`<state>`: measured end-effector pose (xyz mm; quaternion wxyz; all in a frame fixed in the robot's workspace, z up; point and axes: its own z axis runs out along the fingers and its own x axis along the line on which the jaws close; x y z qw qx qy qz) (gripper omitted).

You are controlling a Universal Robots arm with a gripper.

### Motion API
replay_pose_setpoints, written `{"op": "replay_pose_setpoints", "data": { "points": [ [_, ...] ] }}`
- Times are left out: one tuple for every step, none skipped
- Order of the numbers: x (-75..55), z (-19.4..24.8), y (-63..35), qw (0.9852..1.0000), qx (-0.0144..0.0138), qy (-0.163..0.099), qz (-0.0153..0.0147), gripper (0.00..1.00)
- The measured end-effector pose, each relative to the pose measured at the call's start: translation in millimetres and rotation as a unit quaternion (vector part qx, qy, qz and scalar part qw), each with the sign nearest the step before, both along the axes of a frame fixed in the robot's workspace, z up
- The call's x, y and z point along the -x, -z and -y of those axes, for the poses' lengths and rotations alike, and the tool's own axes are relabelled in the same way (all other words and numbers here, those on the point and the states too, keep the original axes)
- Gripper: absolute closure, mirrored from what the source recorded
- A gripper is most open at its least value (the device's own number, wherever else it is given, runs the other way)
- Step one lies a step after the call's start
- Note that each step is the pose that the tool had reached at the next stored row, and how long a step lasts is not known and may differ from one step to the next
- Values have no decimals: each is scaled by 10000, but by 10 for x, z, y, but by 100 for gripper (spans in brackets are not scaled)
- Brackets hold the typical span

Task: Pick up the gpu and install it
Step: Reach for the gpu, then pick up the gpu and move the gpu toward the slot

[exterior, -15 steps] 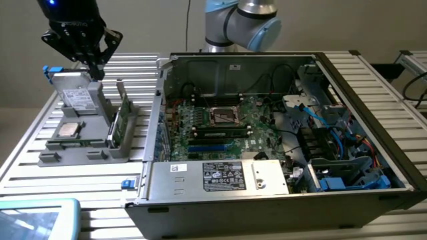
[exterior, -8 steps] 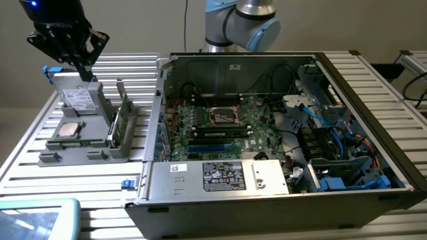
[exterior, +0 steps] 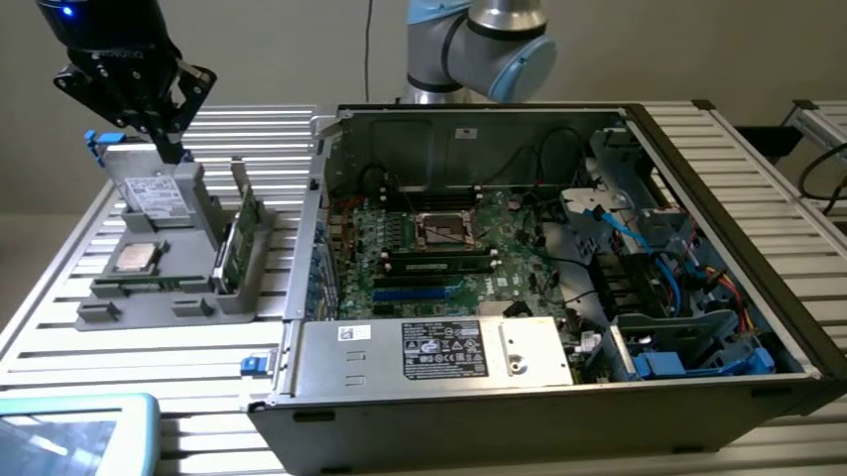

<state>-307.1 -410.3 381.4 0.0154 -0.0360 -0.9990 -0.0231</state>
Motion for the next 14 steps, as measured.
{"op": "replay_pose_setpoints", "data": {
  "points": [
    [0,0,0,10000,0,0,0,89],
    [0,0,1,10000,0,0,0,89],
    [0,0,4,10000,-1,0,0,89],
    [0,0,9,10000,-2,0,0,89],
    [0,0,13,10000,-4,1,-1,89],
    [0,0,14,10000,-4,1,-2,89],
    [0,0,14,10000,-4,1,-2,89],
    [0,0,14,10000,-4,0,-2,89],
    [0,0,14,10000,-4,0,-2,89],
    [0,0,14,10000,-4,0,-2,89],
    [0,0,15,10000,-4,0,-2,89],
    [4,0,16,10000,-5,1,-1,89],
    [5,1,16,10000,-5,-16,-1,89],
    [6,0,16,10000,-9,-91,-1,89]
  ]
}}
